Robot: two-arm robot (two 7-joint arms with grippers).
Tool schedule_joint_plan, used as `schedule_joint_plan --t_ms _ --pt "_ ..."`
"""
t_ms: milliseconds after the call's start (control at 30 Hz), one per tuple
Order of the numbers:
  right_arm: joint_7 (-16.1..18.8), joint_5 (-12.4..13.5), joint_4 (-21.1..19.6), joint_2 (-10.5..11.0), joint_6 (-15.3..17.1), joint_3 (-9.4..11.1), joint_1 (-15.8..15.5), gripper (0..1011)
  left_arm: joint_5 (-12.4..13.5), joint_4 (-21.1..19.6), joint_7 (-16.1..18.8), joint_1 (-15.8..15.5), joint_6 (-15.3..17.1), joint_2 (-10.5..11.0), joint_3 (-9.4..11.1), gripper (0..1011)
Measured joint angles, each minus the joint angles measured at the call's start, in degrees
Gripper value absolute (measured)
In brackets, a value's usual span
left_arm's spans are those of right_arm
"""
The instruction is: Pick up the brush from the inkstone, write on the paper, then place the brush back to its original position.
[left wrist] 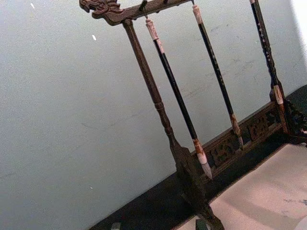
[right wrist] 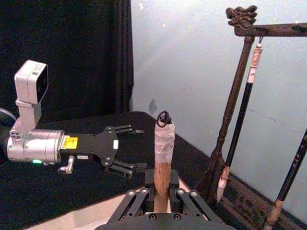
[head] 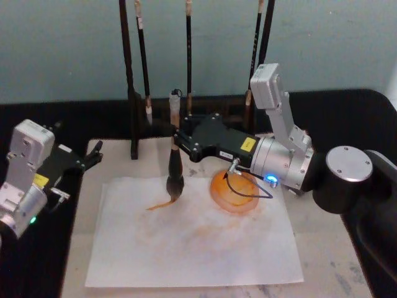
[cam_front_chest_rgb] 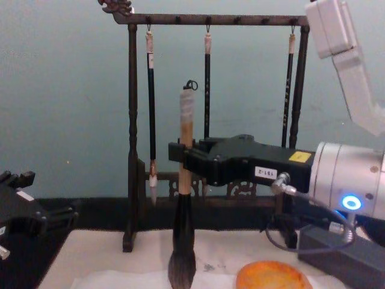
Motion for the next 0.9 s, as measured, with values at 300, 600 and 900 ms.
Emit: schedule_joint_plan --t_ms 300,600,900 --pt "-0.4 0.3 -1.5 0.3 0.0 0.7 -0.6 176 0.0 0.0 0.0 0.0 0.0 0.0 0.0 1009" --pt "-0.8 2.0 -3.6 0.5 0.0 2.0 -0.9 176 0.0 0.0 0.0 0.0 0.0 0.0 0.0 1010" --pt "-2.2 5.7 -4.5 1.0 1.1 5.0 -1.5 176 0.0 0.0 0.0 0.0 0.0 0.0 0.0 1010"
